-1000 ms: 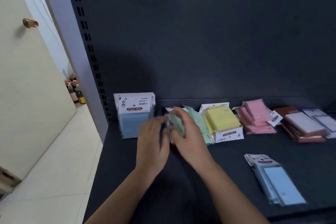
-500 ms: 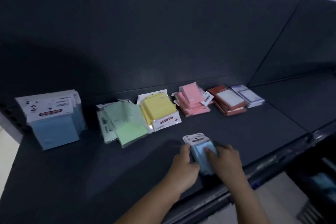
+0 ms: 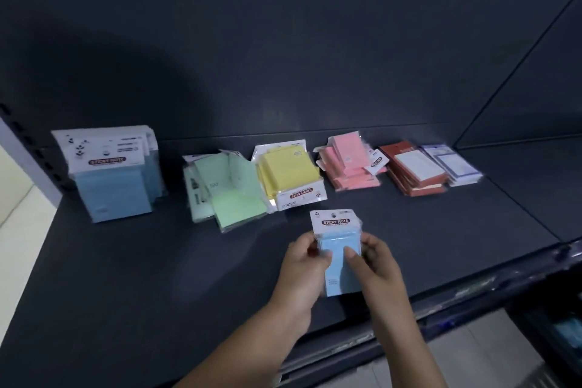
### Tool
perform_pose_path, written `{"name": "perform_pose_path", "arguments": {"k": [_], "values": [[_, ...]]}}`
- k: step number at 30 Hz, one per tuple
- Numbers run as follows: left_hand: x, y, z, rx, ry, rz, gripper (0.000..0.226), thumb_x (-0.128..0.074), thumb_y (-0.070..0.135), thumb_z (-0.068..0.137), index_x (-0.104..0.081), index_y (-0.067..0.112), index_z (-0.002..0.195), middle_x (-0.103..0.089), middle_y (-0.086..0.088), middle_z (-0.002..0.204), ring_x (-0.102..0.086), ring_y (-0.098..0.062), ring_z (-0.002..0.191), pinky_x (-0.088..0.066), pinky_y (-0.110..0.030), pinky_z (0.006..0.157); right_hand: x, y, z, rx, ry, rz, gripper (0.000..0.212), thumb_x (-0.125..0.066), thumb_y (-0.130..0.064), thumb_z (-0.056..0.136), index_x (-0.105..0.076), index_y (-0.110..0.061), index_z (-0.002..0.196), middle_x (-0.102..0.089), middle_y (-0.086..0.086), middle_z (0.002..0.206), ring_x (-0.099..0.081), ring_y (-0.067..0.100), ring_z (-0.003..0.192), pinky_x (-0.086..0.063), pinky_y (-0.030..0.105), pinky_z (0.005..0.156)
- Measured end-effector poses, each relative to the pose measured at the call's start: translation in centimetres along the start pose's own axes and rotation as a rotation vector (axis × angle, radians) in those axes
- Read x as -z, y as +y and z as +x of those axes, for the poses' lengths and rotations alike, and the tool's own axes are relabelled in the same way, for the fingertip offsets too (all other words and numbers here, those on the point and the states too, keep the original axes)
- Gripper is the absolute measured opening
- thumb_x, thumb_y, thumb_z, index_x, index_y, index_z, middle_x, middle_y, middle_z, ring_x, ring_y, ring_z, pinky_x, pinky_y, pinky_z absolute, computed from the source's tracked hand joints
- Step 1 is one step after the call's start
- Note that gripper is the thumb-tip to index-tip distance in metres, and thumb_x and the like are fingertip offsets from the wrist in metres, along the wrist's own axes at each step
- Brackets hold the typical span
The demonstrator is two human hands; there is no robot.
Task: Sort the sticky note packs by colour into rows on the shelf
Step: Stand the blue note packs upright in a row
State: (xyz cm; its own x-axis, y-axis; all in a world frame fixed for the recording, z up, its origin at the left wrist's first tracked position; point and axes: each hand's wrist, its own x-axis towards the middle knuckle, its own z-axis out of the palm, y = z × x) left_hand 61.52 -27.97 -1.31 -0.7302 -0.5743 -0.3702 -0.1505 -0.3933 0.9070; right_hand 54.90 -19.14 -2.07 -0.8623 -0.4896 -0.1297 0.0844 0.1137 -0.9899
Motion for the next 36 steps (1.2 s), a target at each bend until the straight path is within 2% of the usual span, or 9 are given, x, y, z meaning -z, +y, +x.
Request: {"name": "perform_pose_path", "arguments": {"k": [3,7,11,14,17,20,25,29,36], "values": [[2.4,0.0,-1.5,-0.22,0.042,0.181,0.034,-0.046,0.007,0.094,-0.05,0.03,0.118,-0.05,0.006,0.122,-0.051,-0.008,0.114,-0.043,-0.031,0.1,-1.6,-0.4,-0.9,0.059,-0.188,0.052,0.031,-0.052,-0.002,0.089,-0.056,-0.018,0.115,-0.07,-0.004,0.106,-0.065,0.007,0.099,-0.05,0.014,0.076],[6.8,0.5,-4.1,-0.461,0.104,0.219,0.037,-0.041,0.023,0.095,-0.042,0.032,0.131,-0.059,0.021,0.121,-0.054,0.004,0.112,-0.043,-0.017,0.095,-5.5,-1.6,-1.7,0.181,-0.404,-0.031,0.037,-0.055,-0.012,0.086,-0.05,-0.02,0.122,-0.067,-0.01,0.112,-0.063,0.006,0.104,-0.05,0.017,0.082],[12.7,0.8,-5.0,-0.553,0.37,0.416,0.034,-0.045,0.027,0.095,-0.039,0.044,0.125,-0.058,0.023,0.12,-0.054,0.006,0.111,-0.043,-0.012,0.09,-11.6,-2.2,-2.6,0.29,-0.555,-0.175,0.04,-0.053,-0.016,0.091,-0.041,-0.03,0.127,-0.063,-0.021,0.114,-0.059,-0.003,0.107,-0.047,0.016,0.087],[17.4,1.8,-5.1,-0.559,0.516,0.567,0.037,-0.049,0.021,0.094,-0.039,0.047,0.118,-0.056,0.02,0.121,-0.053,0.004,0.11,-0.044,-0.02,0.093,-16.7,-2.1,-3.1,0.337,-0.541,-0.229,0.041,-0.052,-0.014,0.094,-0.039,-0.033,0.128,-0.061,-0.02,0.116,-0.055,-0.007,0.107,-0.045,0.01,0.086],[21.4,2.9,-4.4,-0.548,0.583,0.639,0.037,-0.047,0.023,0.095,-0.044,0.026,0.131,-0.058,0.01,0.125,-0.054,-0.005,0.113,-0.046,-0.029,0.096,-21.5,-2.3,-2.9,0.364,-0.529,-0.26,0.042,-0.05,-0.011,0.094,-0.038,-0.031,0.128,-0.056,-0.022,0.115,-0.054,-0.009,0.103,-0.042,0.003,0.083],[23.9,4.0,-2.7,-0.548,0.663,0.701,0.039,-0.046,0.02,0.095,-0.043,0.02,0.135,-0.053,0.007,0.13,-0.049,-0.007,0.117,-0.04,-0.019,0.095,-25.5,-2.4,-1.9,0.408,-0.49,-0.281,0.046,-0.05,-0.005,0.093,-0.038,-0.024,0.133,-0.053,-0.019,0.115,-0.051,-0.007,0.104,-0.038,-0.001,0.083],[25.4,4.6,0.2,-0.423,0.691,0.74,0.047,-0.053,0.01,0.091,-0.038,0.013,0.136,-0.041,-0.003,0.134,-0.042,-0.017,0.124,-0.033,-0.018,0.096,-28.9,-0.4,0.2,0.481,-0.304,-0.402,0.045,-0.053,-0.007,0.091,-0.041,-0.016,0.133,-0.046,-0.003,0.123,-0.045,0.009,0.116,-0.04,0.028,0.103],[25.5,3.4,0.4,-0.321,0.772,0.775,0.042,-0.053,0.011,0.091,-0.042,0.011,0.132,-0.048,-0.003,0.128,-0.048,-0.017,0.116,-0.036,-0.019,0.087,-28.9,1.0,0.3,0.466,-0.247,-0.412,0.048,-0.057,-0.009,0.089,-0.039,-0.013,0.133,-0.046,0.0,0.122,-0.046,0.014,0.115,-0.04,0.029,0.101],[25.4,3.5,0.7,-0.345,0.814,0.805,0.033,-0.051,0.016,0.094,-0.052,0.008,0.125,-0.057,-0.005,0.116,-0.056,-0.016,0.101,-0.035,-0.016,0.078,-28.8,1.8,0.6,0.449,-0.28,-0.402,0.043,-0.057,-0.011,0.088,-0.044,-0.015,0.129,-0.053,-0.001,0.116,-0.054,0.012,0.105,-0.047,0.031,0.092]]}}
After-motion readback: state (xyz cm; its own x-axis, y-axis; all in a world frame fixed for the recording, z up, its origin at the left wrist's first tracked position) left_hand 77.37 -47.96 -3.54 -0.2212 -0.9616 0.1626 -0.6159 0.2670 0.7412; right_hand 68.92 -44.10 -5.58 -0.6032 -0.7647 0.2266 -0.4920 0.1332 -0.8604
